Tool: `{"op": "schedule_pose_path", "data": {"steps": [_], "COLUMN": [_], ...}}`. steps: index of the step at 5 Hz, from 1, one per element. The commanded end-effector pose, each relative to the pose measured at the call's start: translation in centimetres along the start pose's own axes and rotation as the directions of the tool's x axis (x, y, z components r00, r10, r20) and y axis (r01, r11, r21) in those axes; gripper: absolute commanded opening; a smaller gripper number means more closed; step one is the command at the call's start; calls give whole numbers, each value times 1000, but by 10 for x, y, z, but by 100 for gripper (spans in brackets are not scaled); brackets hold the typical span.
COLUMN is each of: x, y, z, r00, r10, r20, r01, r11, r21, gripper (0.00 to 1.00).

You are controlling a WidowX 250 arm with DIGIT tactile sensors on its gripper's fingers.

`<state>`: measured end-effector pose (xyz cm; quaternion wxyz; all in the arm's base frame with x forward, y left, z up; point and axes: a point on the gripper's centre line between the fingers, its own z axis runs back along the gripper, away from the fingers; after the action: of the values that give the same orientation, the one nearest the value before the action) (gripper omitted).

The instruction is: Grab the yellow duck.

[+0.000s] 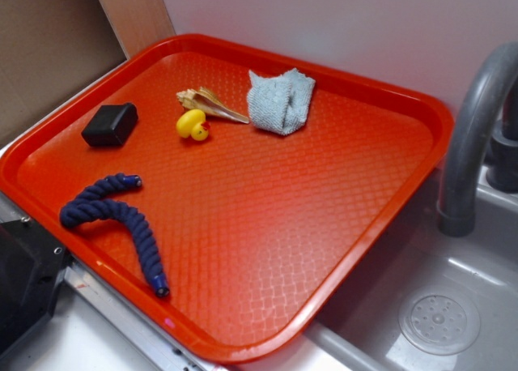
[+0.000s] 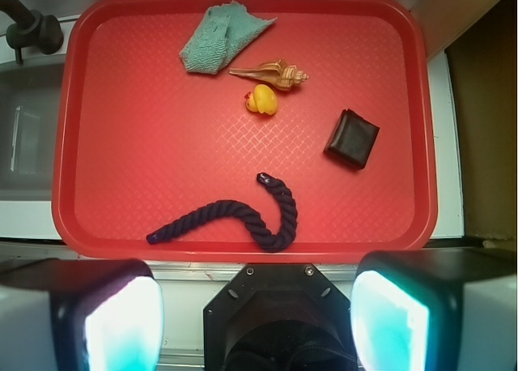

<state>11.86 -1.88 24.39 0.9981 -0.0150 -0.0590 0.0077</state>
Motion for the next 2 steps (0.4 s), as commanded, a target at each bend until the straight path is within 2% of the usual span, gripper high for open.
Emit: {"op": "schedule_pose_path", "data": {"steps": [1,2], "x": [0,18], "y": [0,4], "z": [0,-1], "r00": [1000,993], "r10": [0,107], "r20": [0,53], "r01": [0,-106], "r11": [1000,994], "r21": [0,-27], "gripper": [100,100]}}
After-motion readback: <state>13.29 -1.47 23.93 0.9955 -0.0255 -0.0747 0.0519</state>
